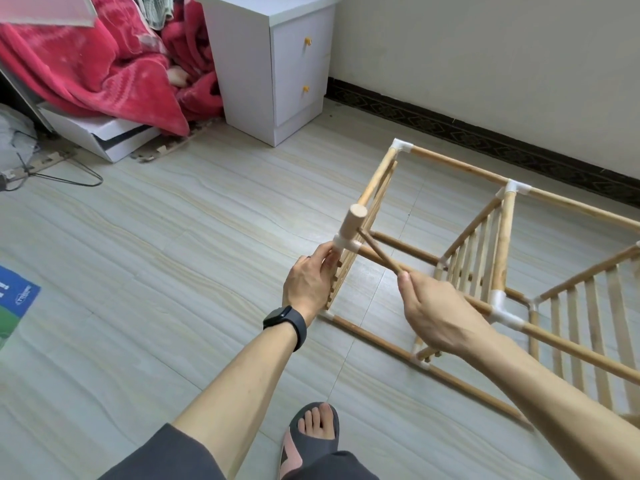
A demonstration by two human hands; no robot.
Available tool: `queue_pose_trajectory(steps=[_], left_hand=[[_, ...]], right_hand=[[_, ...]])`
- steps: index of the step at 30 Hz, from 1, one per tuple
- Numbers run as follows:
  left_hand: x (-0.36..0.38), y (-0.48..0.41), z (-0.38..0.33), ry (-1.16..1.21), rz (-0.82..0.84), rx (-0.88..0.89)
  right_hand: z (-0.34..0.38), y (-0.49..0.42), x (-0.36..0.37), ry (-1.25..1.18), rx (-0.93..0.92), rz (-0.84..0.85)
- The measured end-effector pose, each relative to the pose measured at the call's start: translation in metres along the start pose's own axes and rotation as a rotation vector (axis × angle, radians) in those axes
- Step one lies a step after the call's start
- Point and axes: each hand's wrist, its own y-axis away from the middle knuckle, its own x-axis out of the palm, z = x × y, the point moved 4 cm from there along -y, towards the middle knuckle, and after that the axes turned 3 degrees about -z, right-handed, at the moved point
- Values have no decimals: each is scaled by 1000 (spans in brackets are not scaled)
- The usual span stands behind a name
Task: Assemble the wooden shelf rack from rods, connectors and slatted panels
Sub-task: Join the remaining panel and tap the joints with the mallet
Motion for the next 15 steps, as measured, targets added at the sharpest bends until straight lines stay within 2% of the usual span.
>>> queue_pose_trajectory(steps=[1,4,5,8,9,12,15], left_hand=[[1,0,1,-5,0,-6],[2,-1,3,9,14,-2],[3,-1,3,12,16,0],[3,-2,2,15,-5,-2],[4,-1,2,23,-3,-3],[4,-4,6,5,19,6],[6,-5,8,-27,34,-10]], right_hand=[[-3,-1,0,32,28,21],[8,-1,-13,-227,-126,-204],[8,1,-11,-241,-147,-216],[5,-2,2,10,-17,-5],[4,-1,3,23,-24,-25],[11,1,-4,-203,-128,-197],[7,-2,5,4,-12,-11]])
